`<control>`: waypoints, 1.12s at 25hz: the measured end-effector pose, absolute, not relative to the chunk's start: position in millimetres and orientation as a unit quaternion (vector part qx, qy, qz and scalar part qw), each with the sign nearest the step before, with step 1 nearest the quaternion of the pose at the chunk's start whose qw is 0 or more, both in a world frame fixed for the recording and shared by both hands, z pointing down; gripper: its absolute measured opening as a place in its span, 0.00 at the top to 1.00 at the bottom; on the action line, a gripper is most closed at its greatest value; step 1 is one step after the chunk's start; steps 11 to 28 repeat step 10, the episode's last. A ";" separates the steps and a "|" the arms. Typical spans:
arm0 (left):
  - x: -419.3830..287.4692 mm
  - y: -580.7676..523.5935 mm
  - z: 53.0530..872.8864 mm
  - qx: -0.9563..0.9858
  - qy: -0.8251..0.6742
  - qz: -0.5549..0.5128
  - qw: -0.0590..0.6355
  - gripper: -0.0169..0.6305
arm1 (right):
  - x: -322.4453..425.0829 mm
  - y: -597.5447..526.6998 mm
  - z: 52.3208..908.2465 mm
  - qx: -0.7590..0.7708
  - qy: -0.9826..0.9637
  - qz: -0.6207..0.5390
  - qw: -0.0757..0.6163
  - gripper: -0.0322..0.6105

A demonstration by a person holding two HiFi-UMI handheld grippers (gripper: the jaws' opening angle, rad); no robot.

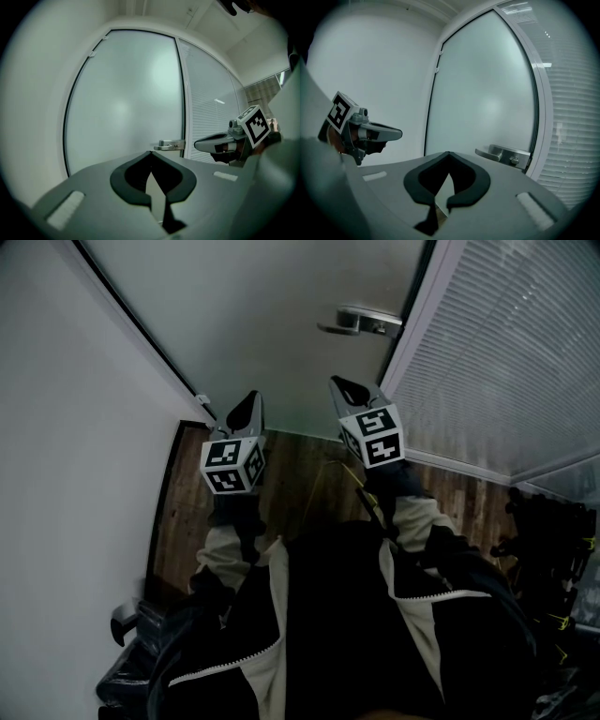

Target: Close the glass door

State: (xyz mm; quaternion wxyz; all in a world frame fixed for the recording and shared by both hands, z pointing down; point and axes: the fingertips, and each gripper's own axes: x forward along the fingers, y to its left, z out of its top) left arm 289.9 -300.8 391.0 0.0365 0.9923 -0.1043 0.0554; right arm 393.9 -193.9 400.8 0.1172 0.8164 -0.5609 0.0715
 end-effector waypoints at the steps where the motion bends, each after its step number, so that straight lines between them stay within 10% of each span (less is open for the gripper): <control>1: 290.1 -300.4 391.0 0.992 -0.104 0.056 0.036 0.97 | 393.8 -193.7 399.4 0.816 -0.562 0.071 0.115 0.95; 28: 288.0 -296.9 394.1 0.992 -0.107 0.062 0.034 0.97 | 395.9 -188.2 401.7 0.816 -0.562 0.072 0.111 0.95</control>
